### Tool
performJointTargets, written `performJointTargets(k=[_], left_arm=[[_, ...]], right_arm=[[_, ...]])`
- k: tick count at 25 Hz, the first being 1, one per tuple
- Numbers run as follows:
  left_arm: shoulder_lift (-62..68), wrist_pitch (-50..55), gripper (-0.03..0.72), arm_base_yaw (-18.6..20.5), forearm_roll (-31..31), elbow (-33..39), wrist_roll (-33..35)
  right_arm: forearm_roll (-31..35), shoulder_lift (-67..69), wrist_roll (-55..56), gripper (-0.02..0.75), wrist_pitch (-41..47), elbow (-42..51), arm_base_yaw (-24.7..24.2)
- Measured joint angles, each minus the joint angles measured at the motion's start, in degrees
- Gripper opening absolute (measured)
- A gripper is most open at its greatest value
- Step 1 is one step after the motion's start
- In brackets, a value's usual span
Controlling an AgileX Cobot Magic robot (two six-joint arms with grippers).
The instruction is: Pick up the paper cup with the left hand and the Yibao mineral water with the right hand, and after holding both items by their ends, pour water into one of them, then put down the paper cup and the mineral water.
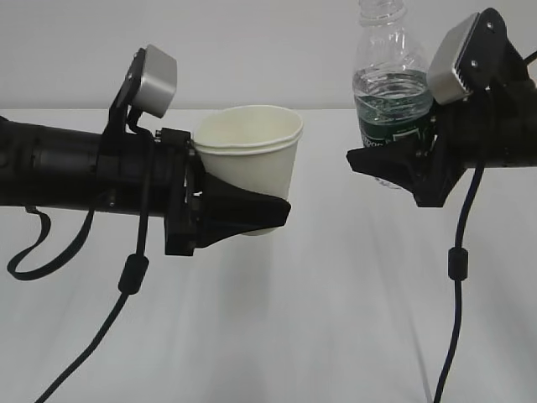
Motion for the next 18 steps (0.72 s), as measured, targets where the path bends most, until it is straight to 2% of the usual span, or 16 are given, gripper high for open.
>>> performJointTargets(k=[18], left_arm=[[0.0, 0.59, 0.448, -0.09, -0.78, 0.0, -0.01]], right_arm=[[-6.65, 0.0, 2.3, 0.496, -0.34, -4.2, 0.0]])
